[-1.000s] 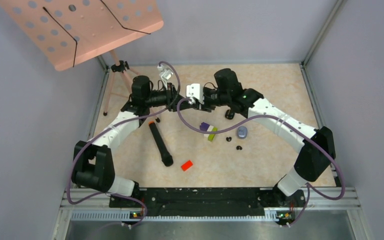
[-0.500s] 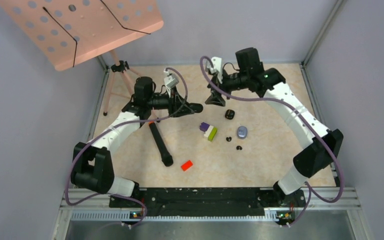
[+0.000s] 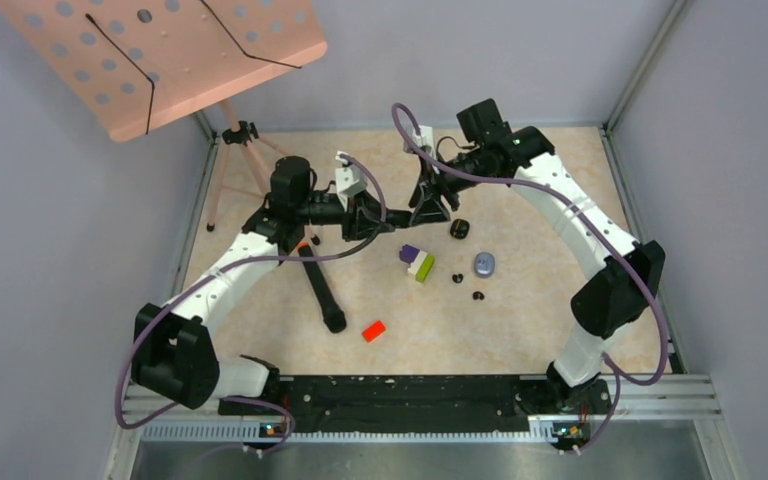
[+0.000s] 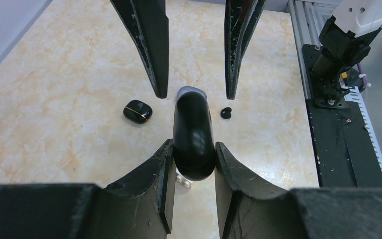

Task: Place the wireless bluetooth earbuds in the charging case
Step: Pick up the charging case at the center of the board.

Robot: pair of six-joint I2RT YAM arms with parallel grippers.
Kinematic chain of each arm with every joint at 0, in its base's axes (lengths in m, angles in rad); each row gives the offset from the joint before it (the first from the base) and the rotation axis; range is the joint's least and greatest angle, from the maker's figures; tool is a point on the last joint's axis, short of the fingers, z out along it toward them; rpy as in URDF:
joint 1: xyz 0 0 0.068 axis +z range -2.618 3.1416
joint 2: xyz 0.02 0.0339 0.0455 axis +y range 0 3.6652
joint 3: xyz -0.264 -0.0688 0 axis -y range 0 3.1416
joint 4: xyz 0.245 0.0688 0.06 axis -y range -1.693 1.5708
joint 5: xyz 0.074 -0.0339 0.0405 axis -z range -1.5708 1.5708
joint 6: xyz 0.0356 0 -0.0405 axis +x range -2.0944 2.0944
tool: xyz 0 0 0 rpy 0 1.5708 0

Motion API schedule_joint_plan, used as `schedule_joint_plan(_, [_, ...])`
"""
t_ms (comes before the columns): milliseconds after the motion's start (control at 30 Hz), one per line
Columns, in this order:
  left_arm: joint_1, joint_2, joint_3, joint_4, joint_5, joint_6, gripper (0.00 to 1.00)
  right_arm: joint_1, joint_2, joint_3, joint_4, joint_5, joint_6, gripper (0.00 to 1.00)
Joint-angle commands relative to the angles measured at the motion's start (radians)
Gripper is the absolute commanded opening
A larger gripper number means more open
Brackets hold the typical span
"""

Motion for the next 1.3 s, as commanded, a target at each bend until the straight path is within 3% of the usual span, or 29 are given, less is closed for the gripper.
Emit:
schedule_joint_plan(0, [-0.011,-0.002,0.027,0.073,-0.007,-0.006,0.08,0.005,0.010,0.047,-0.024,-0.069,-0.026,0.48])
schedule_joint_plan(167, [-0.021,0.019,0.040,0.116,-0.008,-0.040,0.08,0.006,0.023,0.058,-0.037,-0.077,-0.045,0.44])
schedule_joint_plan(300, [-0.029,0.034,0.050,0.128,-0.008,-0.046,0.07,0.005,0.030,0.063,-0.037,-0.081,-0.047,0.34])
schedule_joint_plan(367, [-0.032,0.042,0.053,0.130,-0.019,-0.053,0.09,0.005,0.030,0.068,-0.038,-0.078,-0.050,0.23])
schedule_joint_plan(433, [-0.034,0.043,0.053,0.132,-0.047,-0.075,0.26,0.006,0.026,0.074,-0.037,-0.063,-0.053,0.10])
schedule_joint_plan(500, [-0.033,0.037,0.040,0.136,-0.095,-0.108,0.42,0.006,0.018,0.079,-0.036,-0.040,-0.058,0.05])
schedule_joint_plan(567, [-0.030,0.023,0.011,0.144,-0.133,-0.133,0.50,0.005,0.000,0.083,-0.036,-0.008,-0.069,0.03])
schedule_joint_plan(667, [-0.029,0.005,-0.043,0.197,-0.128,-0.182,0.55,0.004,-0.019,0.087,-0.035,0.024,-0.080,0.02])
schedule_joint_plan(800, [-0.026,0.001,-0.093,0.312,-0.132,-0.296,0.53,0.006,-0.029,0.088,-0.035,0.038,-0.079,0.01])
schedule_joint_plan(1100, [-0.023,0.008,-0.107,0.383,-0.115,-0.326,0.45,0.005,-0.021,0.092,-0.033,0.042,-0.068,0.01])
schedule_joint_plan(1267, [-0.023,0.016,-0.104,0.385,-0.101,-0.325,0.30,0.005,-0.019,0.087,-0.008,0.041,-0.041,0.01])
